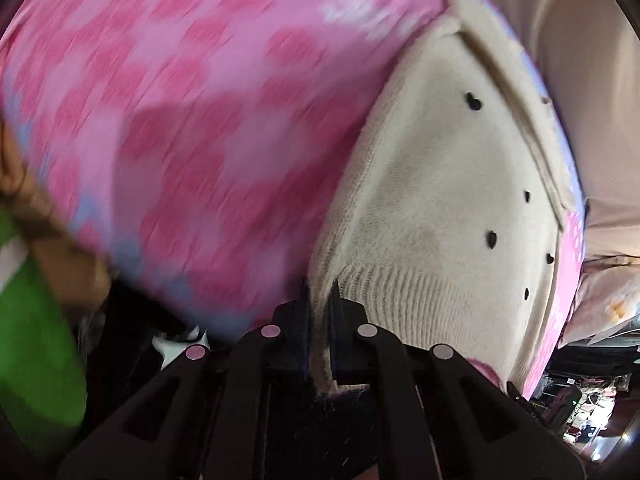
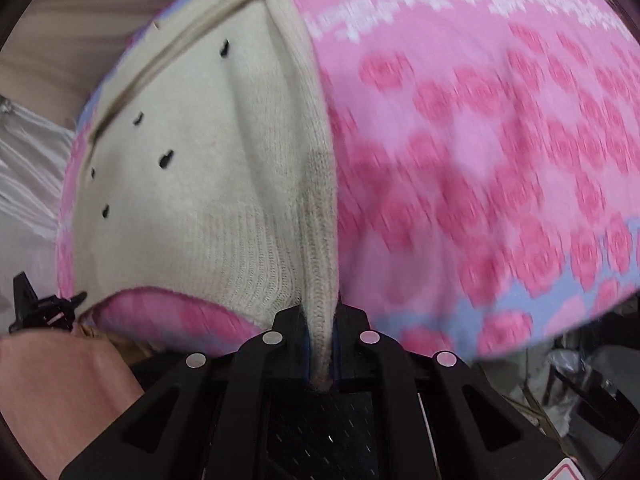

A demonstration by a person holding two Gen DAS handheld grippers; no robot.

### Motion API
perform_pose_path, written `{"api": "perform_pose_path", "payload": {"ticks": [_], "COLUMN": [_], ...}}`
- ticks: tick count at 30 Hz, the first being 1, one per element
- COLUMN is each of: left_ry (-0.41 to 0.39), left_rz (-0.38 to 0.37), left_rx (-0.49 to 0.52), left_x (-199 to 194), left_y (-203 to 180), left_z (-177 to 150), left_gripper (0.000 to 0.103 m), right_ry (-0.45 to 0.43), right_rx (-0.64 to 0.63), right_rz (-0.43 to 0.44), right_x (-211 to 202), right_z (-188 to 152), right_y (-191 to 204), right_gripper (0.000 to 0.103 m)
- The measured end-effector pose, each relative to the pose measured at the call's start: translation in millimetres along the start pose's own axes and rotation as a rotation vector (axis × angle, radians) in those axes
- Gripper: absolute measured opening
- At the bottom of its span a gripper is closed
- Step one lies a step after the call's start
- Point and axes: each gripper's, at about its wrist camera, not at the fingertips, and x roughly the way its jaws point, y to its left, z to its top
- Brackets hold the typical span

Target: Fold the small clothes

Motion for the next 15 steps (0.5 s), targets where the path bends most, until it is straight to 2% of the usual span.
{"api": "perform_pose_path", "payload": {"ticks": [5, 6, 7, 8, 9, 12, 15], "left_ry": [0.106, 0.119, 0.117, 0.096, 0.061, -0.134, -0.327], "left_rz": [0.062, 0.067, 0.069, 0.055, 0.028, -0.105, -0.229], "left_rx": [0.013, 0.015, 0.010, -0.005, -0.015, -0.008, 0.066], "left_x": [-17, -24, -33, -46, -58, -94, -106], "left_y": [14, 13, 12, 9, 3, -34, -84], "left_z": [-38, -44, -47, -43, -37, 9, 67], "left_gripper": [0.006, 0.006, 0.006, 0.006, 0.006, 0.006, 0.006], "right_ry": [0.185, 0.196, 0.170, 0.127, 0.029, -0.224, -0.417], "right_rx": [-0.044, -0.049, -0.035, -0.025, -0.029, -0.076, -0.065], "right_rz": [0.016, 0.064, 0.119, 0.166, 0.240, 0.357, 0.433], "right_x": [-2, -10, -20, -32, -51, -93, -106], "right_z": [-31, -33, -29, -22, -1, 69, 140], "right_y": [-9, -10, -10, -9, -4, 17, 25], "right_gripper": [0.006, 0.006, 0.006, 0.006, 0.006, 0.006, 0.006]}}
